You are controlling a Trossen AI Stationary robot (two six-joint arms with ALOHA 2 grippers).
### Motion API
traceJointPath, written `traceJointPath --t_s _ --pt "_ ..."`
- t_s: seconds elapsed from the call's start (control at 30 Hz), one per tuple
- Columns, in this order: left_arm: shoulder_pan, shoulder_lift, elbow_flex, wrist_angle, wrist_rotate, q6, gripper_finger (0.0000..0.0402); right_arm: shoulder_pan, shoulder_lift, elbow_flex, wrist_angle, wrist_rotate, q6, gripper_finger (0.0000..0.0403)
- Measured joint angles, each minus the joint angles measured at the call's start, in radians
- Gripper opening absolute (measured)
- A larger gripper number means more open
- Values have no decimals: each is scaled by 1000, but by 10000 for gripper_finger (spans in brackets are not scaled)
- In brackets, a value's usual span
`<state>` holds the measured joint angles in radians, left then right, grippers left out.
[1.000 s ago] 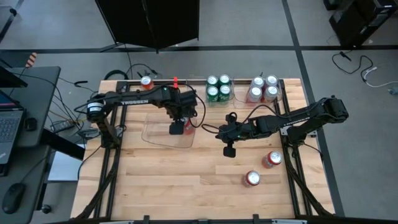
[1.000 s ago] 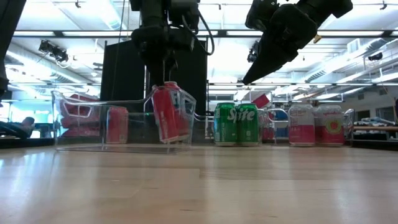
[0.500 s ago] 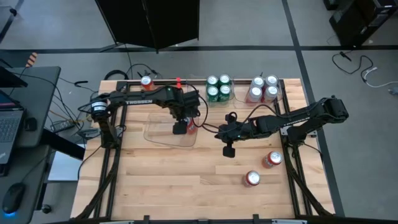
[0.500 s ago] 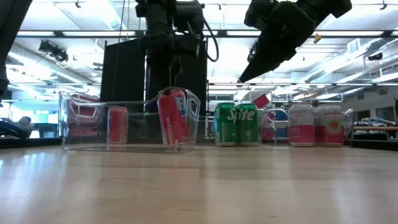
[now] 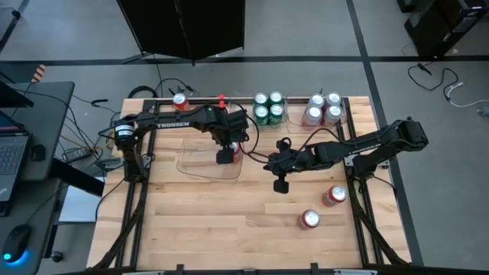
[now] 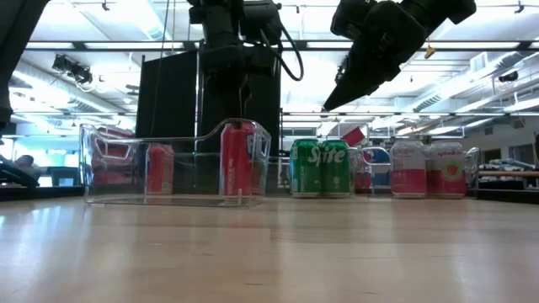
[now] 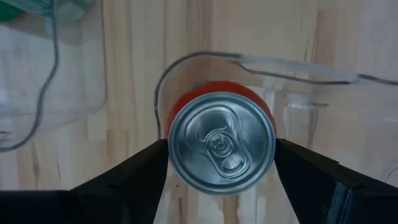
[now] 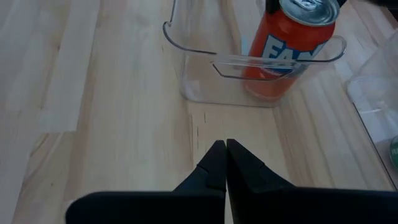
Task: Sort soda cans
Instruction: Put the middle top red soda can into the bottom transparent bin, then put the top red soda can into the bottom transparent bin
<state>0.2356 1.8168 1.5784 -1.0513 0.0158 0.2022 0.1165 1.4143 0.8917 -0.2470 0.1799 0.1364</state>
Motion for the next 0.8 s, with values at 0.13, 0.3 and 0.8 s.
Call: traceJointPath --t_s 0.13,0.3,0.8 --pt "0 0 3 -7 -5 -4 302 0 0 0 20 0 0 0" --pt "0 -1 30 -71 -7 0 303 -2 20 0 92 0 -6 0" --pt "25 -57 138 -250 -33 41 181 -121 275 0 411 8 25 0"
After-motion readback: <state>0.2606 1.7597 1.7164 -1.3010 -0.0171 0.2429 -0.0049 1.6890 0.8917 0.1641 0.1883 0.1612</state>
